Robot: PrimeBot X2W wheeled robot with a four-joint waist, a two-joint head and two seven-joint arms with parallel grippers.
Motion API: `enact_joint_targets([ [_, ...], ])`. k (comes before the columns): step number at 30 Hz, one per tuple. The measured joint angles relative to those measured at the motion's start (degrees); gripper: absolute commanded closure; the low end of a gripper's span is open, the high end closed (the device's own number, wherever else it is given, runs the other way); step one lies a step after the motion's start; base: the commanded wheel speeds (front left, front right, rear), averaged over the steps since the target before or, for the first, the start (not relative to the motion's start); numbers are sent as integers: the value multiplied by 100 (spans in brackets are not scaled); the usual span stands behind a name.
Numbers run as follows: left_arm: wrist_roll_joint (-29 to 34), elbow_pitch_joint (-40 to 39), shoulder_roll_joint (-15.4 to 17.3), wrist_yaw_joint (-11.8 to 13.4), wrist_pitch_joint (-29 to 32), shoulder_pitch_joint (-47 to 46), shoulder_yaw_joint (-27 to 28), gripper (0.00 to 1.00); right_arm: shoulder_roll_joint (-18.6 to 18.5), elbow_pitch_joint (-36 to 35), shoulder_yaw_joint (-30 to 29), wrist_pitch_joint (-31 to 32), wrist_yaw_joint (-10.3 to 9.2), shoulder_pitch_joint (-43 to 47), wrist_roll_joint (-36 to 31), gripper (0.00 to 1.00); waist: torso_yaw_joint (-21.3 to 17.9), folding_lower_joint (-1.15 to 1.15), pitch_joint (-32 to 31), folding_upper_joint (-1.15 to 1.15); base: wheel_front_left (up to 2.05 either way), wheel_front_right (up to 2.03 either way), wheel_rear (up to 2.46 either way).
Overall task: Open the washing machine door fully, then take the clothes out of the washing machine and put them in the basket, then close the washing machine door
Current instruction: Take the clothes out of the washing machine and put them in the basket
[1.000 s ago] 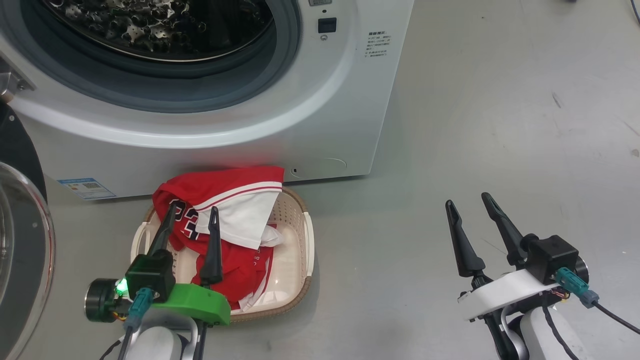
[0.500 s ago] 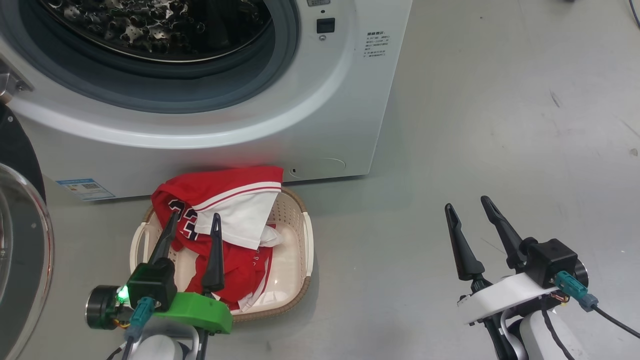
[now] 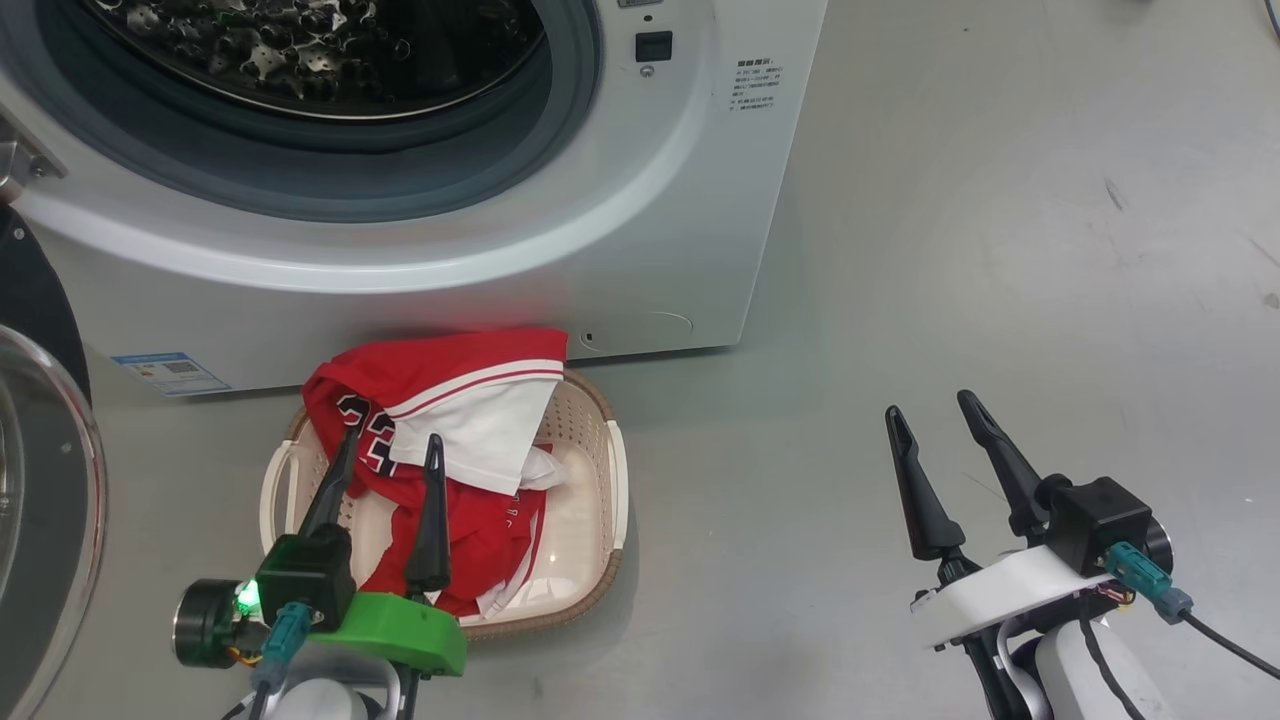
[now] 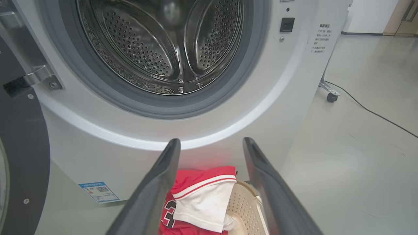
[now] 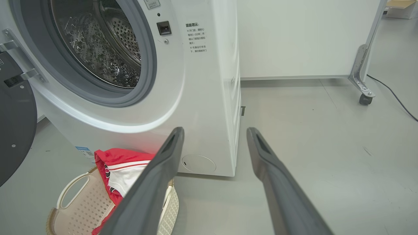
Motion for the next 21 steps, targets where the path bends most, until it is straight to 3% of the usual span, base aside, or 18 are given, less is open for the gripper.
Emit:
enact_joint_targets([
  [11,-152,158,9,0,201,-53,-68,0,11,-157,157,0,0,-39,-19,0,-85,0,334,0,0,0,0],
  [21,-347,734,11,0,571,-758,11,0,18,-326,234,0,0,-310,-36,0,-271,0,884,0,0,0,0],
])
